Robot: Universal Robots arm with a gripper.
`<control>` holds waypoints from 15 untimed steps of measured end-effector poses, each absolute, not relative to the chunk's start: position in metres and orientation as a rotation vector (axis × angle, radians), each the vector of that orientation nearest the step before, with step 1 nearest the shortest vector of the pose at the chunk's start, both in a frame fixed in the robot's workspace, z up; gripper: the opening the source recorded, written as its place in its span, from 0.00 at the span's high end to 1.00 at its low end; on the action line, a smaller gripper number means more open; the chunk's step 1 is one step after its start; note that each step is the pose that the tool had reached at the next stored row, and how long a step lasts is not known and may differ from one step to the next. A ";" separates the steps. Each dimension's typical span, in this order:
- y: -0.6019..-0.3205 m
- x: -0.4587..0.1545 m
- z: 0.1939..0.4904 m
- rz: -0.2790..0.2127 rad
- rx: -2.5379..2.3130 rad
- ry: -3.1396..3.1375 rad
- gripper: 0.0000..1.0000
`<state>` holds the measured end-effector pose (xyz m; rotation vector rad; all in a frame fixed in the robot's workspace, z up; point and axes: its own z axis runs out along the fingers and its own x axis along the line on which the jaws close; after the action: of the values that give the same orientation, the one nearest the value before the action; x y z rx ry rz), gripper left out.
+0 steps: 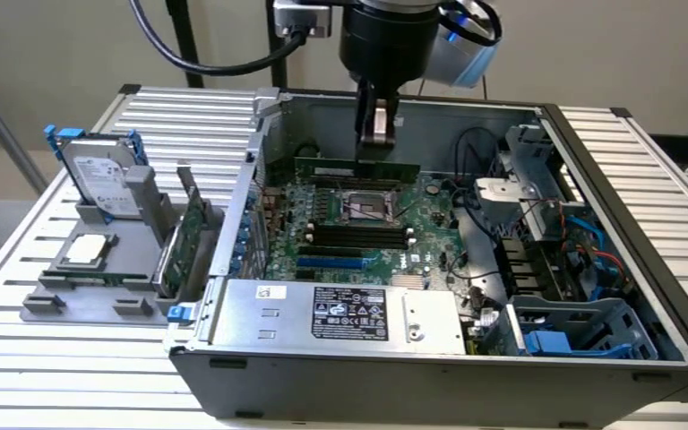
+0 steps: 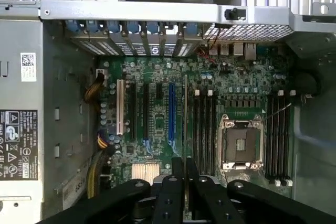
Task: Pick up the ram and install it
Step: 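Insert the ram into the slot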
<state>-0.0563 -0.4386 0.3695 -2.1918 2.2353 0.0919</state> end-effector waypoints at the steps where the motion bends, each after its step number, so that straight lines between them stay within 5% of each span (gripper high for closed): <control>1: -0.435 -0.055 0.368 0.092 -2.192 2.235 1.00; 15: -0.415 -0.044 0.342 0.092 -2.169 2.257 1.00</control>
<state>-0.0438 -0.4150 0.3421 -2.1690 2.2567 0.0917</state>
